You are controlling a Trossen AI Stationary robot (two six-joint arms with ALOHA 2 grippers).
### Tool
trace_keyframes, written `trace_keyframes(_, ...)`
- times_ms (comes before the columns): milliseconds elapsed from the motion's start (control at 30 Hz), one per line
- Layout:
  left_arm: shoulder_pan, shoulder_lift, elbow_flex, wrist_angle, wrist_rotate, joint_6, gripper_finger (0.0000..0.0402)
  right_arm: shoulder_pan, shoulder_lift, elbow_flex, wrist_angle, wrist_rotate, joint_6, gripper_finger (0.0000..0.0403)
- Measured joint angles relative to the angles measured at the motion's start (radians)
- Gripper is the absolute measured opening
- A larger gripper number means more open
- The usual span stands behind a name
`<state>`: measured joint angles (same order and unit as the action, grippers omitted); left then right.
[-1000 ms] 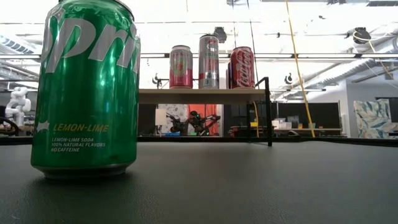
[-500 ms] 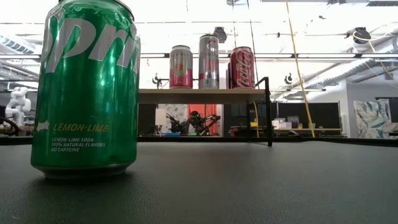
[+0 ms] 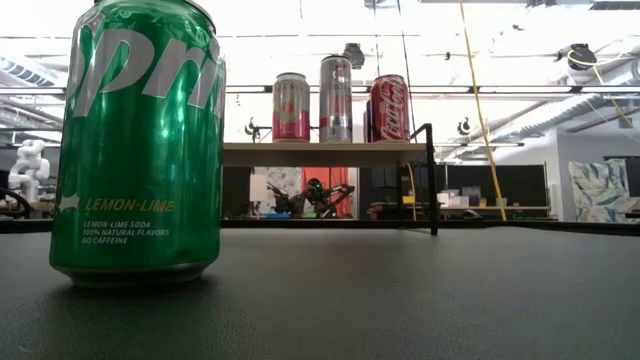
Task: Place canned beverage on shelf
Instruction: Put the middle green soda can on the shelf
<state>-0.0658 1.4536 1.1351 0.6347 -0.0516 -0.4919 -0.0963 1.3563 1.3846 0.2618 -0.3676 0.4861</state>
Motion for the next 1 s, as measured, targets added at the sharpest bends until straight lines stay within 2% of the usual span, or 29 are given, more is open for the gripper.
trace_keyframes(400,-0.002,0.0,0.0,-0.012,-0.056,0.0,0.03,-0.001,0.011,0.0,0.011,-0.001,-0.009,0.0278)
trace_keyframes(733,-0.001,-0.006,0.0,-0.057,-0.121,-0.105,0.0388,-0.019,-0.014,0.0,-0.036,0.007,-0.028,0.0283)
trace_keyframes(1000,-0.003,-0.049,-0.001,-0.078,-0.168,-0.104,0.0397,-0.039,-0.085,0.001,-0.14,0.004,-0.056,0.0282)
